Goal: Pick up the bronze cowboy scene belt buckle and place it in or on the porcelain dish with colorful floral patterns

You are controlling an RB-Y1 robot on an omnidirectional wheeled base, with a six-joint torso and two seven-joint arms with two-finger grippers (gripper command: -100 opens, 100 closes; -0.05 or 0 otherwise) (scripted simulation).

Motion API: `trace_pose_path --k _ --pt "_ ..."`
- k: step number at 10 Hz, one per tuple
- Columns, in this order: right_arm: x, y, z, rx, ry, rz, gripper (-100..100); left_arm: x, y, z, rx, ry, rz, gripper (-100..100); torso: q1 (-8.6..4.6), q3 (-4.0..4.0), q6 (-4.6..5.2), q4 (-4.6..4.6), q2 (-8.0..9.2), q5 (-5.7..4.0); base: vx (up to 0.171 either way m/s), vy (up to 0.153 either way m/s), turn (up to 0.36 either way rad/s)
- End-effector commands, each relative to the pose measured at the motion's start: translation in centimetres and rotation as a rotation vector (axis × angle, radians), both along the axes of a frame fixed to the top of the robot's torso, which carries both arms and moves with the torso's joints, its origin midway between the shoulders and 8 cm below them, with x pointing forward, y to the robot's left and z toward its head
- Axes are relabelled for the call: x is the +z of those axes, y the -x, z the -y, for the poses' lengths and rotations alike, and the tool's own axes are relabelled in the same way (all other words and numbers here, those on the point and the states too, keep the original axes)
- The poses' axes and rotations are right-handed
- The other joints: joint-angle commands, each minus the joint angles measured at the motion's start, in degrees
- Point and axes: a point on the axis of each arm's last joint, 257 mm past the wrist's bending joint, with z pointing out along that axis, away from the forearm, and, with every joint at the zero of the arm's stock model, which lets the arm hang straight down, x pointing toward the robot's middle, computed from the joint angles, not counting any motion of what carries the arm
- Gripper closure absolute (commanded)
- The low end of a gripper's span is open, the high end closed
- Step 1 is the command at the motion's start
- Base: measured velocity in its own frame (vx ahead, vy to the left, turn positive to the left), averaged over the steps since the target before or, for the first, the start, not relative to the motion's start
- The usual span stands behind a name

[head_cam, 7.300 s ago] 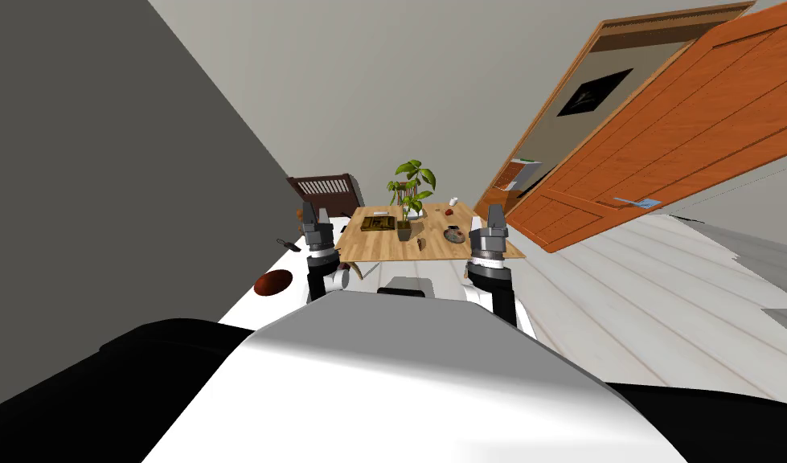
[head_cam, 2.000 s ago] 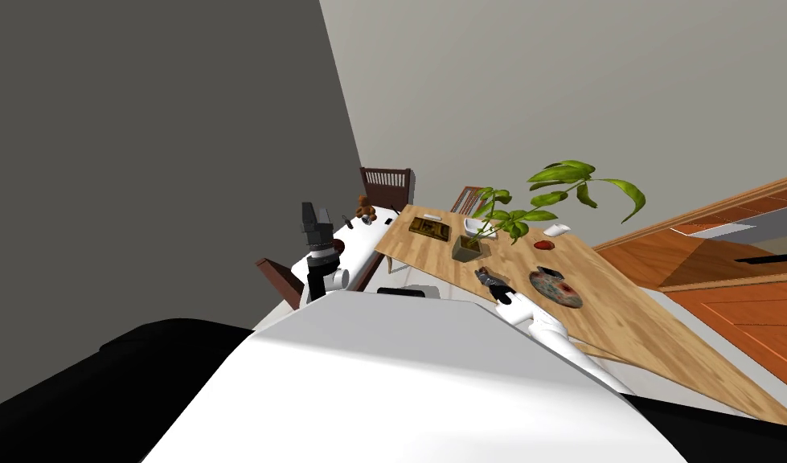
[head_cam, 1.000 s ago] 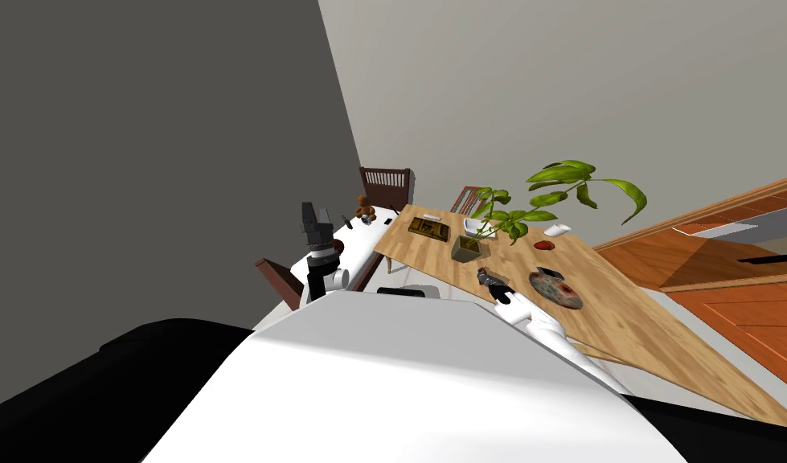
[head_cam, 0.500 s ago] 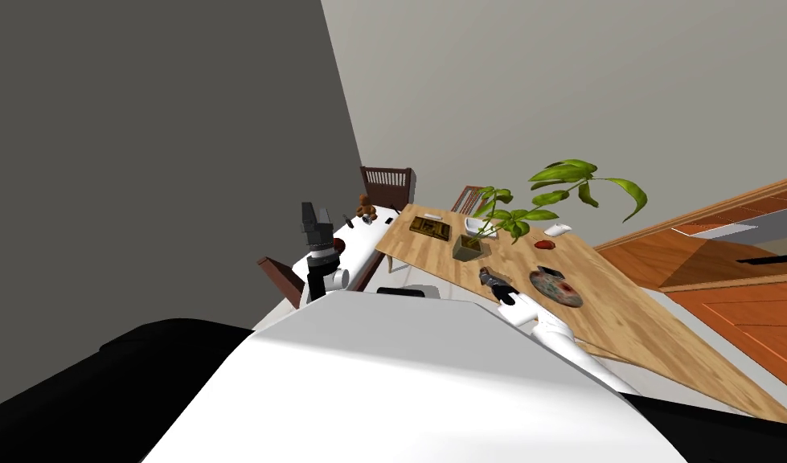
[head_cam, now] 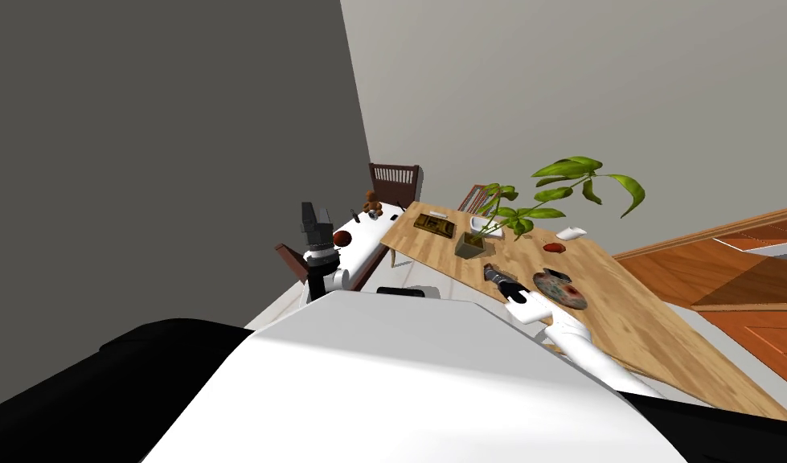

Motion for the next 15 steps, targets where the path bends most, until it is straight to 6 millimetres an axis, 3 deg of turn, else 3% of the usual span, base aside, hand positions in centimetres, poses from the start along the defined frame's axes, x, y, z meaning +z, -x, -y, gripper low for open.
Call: trace_pose_path --k 1,6,15 --pt "0.9 -0.2 0.5 -0.011 -0.017 0.017 100 0.0 0.0 0.0 0.0 0.0 0.0 0 0.0 0.0 0.0 0.0 0.0 0.0 -0.13 -0.049 0.1" --pt "3.1 0.2 2.6 -0.055 -0.038 0.026 100 0.0 0.0 0.0 0.0 0.0 0.0 0 -0.58 -0.02 0.14 -0.02 -0.02 -0.12 -0.116 -0.112 0.059" --pt "5.7 2.8 7.3 -0.099 0.037 -0.068 100 0.0 0.0 0.0 0.0 0.0 0.0 0 -0.66 -0.38 0.2 -0.19 -0.61 -0.19 -0.036 -0.161 0.035"
